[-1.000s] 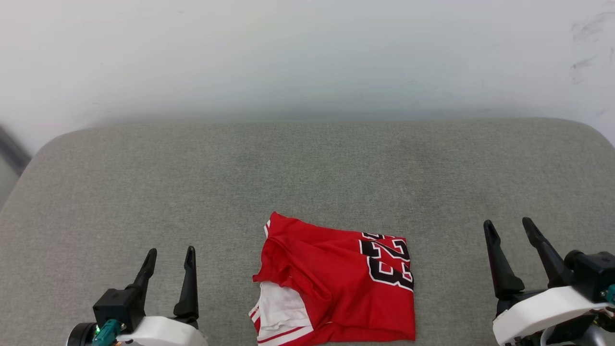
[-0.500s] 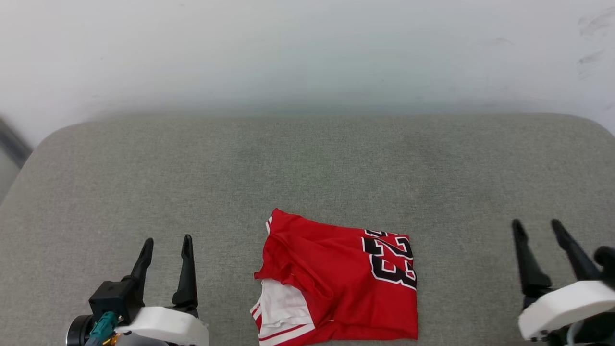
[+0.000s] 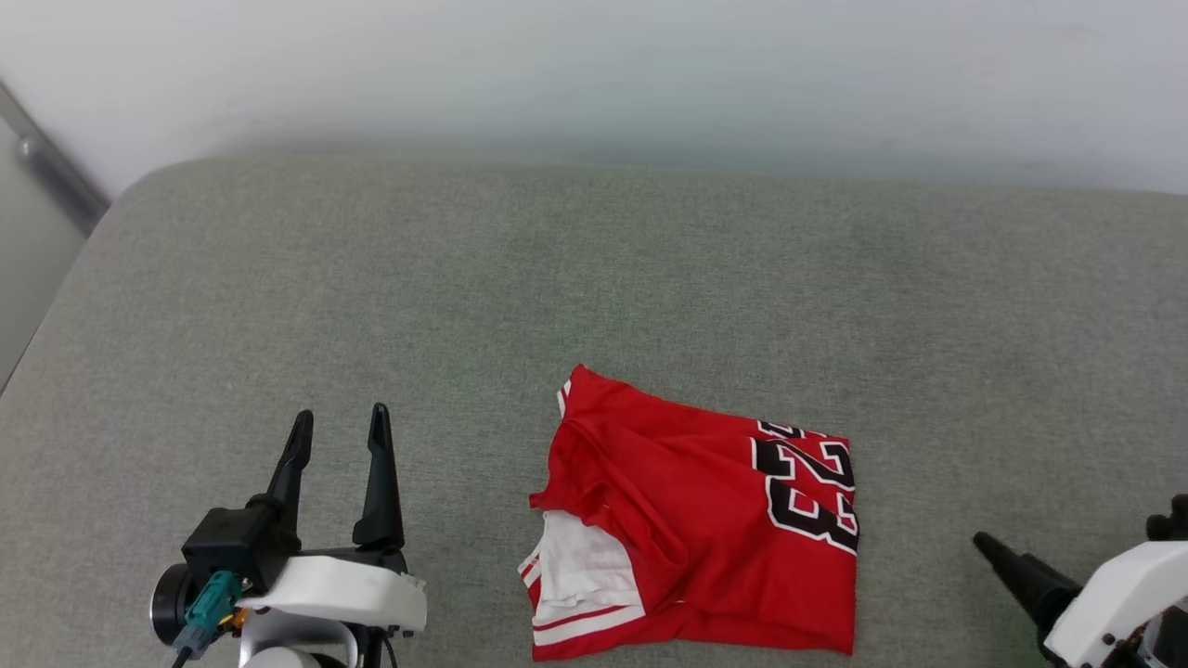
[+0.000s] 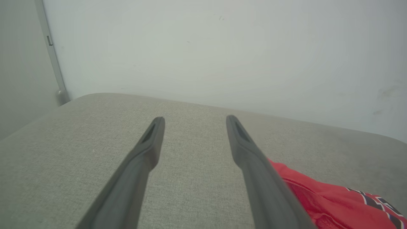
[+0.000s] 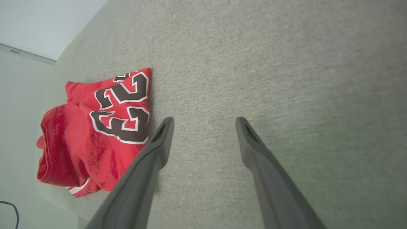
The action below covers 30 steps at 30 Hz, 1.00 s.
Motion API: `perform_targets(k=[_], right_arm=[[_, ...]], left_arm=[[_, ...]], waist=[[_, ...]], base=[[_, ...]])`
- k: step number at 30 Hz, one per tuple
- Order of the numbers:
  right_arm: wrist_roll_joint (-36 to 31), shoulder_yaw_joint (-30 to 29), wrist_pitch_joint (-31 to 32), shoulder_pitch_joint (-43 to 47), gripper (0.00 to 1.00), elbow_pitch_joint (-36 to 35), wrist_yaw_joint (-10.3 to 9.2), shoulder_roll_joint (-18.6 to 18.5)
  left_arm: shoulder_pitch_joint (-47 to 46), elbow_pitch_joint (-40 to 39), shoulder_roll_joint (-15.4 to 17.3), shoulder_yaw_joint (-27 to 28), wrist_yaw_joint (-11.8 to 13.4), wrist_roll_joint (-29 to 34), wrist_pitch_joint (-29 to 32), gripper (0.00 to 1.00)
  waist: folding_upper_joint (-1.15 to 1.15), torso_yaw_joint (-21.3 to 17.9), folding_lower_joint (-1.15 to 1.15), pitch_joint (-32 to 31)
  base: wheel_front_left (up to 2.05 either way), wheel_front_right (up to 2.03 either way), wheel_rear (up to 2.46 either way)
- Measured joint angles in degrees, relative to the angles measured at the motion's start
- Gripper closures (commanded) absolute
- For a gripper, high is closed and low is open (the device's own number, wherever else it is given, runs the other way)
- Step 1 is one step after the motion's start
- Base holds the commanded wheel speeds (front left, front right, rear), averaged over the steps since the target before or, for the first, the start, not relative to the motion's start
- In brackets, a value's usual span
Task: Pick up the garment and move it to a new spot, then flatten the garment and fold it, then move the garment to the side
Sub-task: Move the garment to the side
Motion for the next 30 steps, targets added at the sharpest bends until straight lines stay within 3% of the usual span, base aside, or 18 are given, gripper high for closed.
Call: perform_targets(k=[7,15,16,17,18,24,30], right_arm=[[11.0,2.2,7.3,-3.8,0.0,6.9,0.01,3.0],[19.8,8.3,5.6,-8.7,0.0,11.1,0.04,3.6],[20.5,9.1,5.4,-9.0,0.6,11.2,0.05,3.4],[21.2,9.8,5.0,-9.3,0.95,11.3,0.04,3.2],[21.5,10.8,4.6,-9.3,1.0,11.3,0.04,2.8],[20.6,17.3,1.1,-9.8,1.0,7.5,0.01,-1.5],[12.1,24.4,-0.4,-11.9,1.0,1.8,0.01,-8.8]], left_arm=[[-2.8,1.2,-2.9,1.3,-2.9,2.0,0.0,0.0],[-4.7,2.8,-4.7,3.3,-5.4,4.1,0.0,0.0],[-4.7,3.0,-4.8,3.5,-5.5,4.4,0.0,0.0],[-4.7,3.2,-5.0,3.8,-5.8,4.6,0.0,0.0],[-4.7,3.3,-5.1,4.0,-6.0,5.0,0.0,0.0],[-4.3,4.0,-5.8,5.4,-7.0,6.2,0.0,0.0],[-3.2,3.5,-6.3,6.3,-7.5,7.2,-0.1,0.0]], waist=[[0.0,3.1,0.0,3.4],[0.0,5.3,0.0,6.6],[0.0,5.4,0.0,6.6],[0.0,5.4,0.0,6.6],[0.0,5.4,0.0,6.5],[0.0,4.5,0.0,4.6],[0.0,1.6,0.0,2.5]], base=[[0.0,0.0,0.0],[0.0,0.0,0.0],[0.0,0.0,0.0],[0.0,0.0,0.0],[0.0,0.0,0.0],[0.0,0.0,0.0],[0.0,0.0,0.0]])
